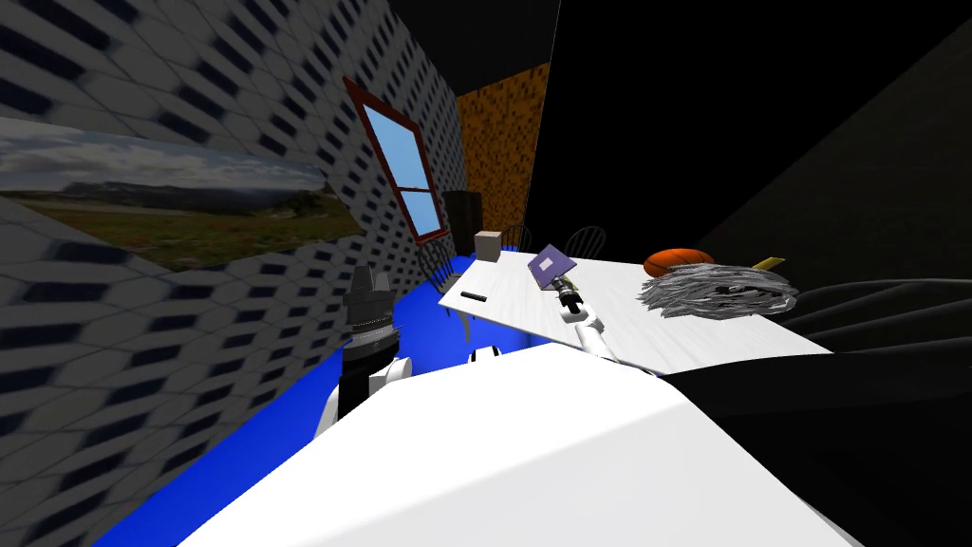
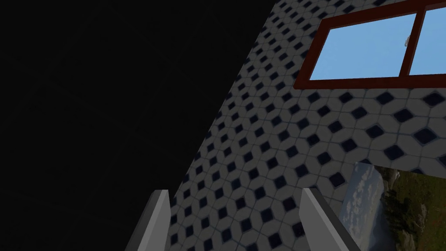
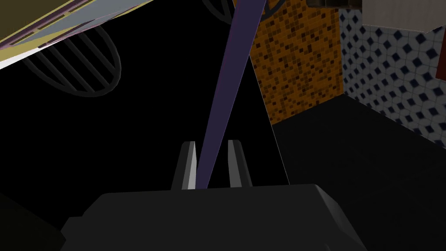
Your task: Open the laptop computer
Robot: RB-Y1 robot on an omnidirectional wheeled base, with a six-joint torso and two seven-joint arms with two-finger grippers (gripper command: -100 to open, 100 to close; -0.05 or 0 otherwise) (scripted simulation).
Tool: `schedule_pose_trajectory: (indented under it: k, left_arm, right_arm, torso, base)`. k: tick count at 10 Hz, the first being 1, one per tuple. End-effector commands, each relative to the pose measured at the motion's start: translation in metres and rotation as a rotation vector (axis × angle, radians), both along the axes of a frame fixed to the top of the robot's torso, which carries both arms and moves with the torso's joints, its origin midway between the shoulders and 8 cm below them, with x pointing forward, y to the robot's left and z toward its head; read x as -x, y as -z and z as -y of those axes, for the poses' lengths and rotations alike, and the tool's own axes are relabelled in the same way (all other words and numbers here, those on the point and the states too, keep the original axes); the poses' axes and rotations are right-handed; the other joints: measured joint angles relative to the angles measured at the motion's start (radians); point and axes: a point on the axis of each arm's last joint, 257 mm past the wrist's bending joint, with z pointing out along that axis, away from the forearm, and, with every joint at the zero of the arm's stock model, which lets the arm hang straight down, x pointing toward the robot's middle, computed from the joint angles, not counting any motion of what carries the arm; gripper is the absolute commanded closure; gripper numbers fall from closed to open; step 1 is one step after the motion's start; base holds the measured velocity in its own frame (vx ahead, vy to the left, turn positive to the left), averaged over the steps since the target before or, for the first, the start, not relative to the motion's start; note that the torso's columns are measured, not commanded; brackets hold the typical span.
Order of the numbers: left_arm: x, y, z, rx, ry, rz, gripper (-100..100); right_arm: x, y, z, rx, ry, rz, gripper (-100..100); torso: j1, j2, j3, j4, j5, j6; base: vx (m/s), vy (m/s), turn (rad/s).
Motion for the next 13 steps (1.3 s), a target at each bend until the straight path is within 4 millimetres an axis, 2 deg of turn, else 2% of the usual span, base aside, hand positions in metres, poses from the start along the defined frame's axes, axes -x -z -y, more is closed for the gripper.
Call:
schedule_pose_trajectory:
  k: [1,4,7,8,10,13]
  left_arm:
    - [0.0,0.0,0.0,0.0,0.0,0.0,0]
    - [0.0,0.0,0.0,0.0,0.0,0.0,0]
    - [0.0,0.0,0.0,0.0,0.0,0.0,0]
    - [0.0,0.0,0.0,0.0,0.0,0.0,0]
    - [0.0,0.0,0.0,0.0,0.0,0.0,0]
    - [0.0,0.0,0.0,0.0,0.0,0.0,0]
  right_arm:
    - [0.005,0.02,-0.015,-0.08,-0.014,0.017,100]
    - [0.014,0.049,-0.038,-0.2,-0.028,0.045,100]
    - [0.017,0.058,-0.045,-0.24,-0.031,0.055,100]
    - [0.005,0.032,-0.028,-0.215,-0.024,0.079,-100]
    - [-0.005,0.021,-0.022,-0.213,-0.019,0.079,-100]
    - [-0.019,0.003,-0.013,-0.209,-0.01,0.08,-100]
  torso:
    - [0.001,0.001,0.001,0.0,0.0,0.0]
    - [0.003,-0.002,-0.001,-0.003,-0.002,-0.003]
    - [0.007,-0.002,-0.001,-0.003,-0.002,-0.006]
    - [0.008,0.0,0.0,-0.002,0.0,-0.006]
    - [0.011,0.012,0.007,0.009,0.009,0.001]
    - [0.011,0.012,0.007,0.011,0.011,0.003]
  base:
    - [0.035,-0.063,-0.041]
    - [0.038,-0.066,-0.04]
    - [0.023,-0.037,-0.019]
    - [-0.05,0.002,0.029]
    - [-0.081,0.019,0.029]
    - [-0.063,0.023,0.021]
